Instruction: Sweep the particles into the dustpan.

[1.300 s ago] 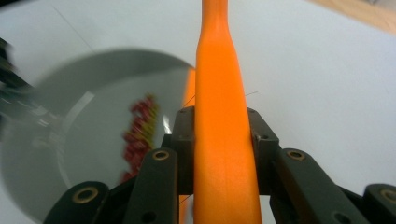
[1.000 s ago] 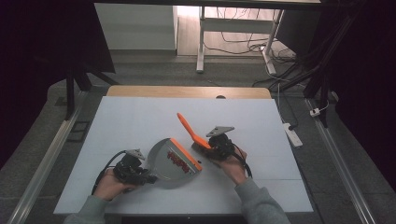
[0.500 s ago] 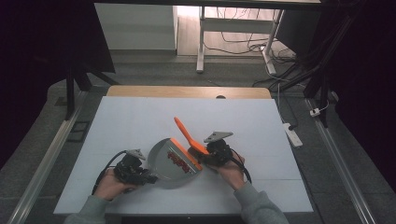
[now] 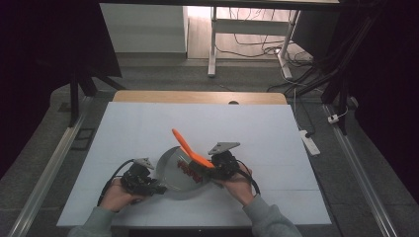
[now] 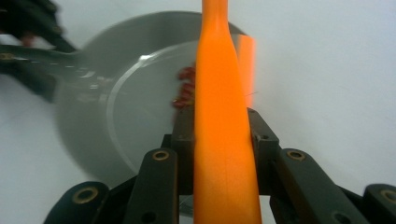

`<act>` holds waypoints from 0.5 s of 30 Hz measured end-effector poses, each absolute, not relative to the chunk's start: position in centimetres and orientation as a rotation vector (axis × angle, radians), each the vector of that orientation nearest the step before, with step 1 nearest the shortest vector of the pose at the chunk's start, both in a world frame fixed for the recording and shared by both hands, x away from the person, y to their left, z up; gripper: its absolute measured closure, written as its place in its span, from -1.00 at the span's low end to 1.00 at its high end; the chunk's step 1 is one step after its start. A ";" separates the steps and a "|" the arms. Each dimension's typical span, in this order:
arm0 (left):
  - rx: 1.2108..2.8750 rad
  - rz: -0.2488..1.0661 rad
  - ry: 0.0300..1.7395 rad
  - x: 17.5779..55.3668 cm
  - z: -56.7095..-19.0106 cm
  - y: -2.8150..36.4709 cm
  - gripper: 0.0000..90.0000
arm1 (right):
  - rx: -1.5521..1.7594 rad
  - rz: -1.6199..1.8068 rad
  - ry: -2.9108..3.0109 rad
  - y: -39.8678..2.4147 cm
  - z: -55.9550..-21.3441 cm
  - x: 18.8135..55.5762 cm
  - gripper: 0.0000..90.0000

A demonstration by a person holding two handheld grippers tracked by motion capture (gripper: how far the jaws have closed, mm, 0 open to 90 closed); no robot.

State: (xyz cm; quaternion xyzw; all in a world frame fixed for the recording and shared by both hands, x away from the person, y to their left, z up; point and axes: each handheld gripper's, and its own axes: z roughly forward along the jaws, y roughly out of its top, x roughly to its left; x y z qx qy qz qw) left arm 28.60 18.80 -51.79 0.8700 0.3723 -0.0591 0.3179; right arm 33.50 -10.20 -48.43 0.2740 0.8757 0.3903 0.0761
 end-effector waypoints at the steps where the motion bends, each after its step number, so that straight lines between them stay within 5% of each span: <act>1: 2.290 -0.156 0.980 28.6 -51.8 18.8 0.36 | 0.781 1.186 2.621 -10.0 -48.0 33.3 0.57; 15: 2.286 -0.157 0.978 28.6 -51.8 18.8 0.36 | 0.896 1.226 2.480 -13.3 -46.5 35.0 0.57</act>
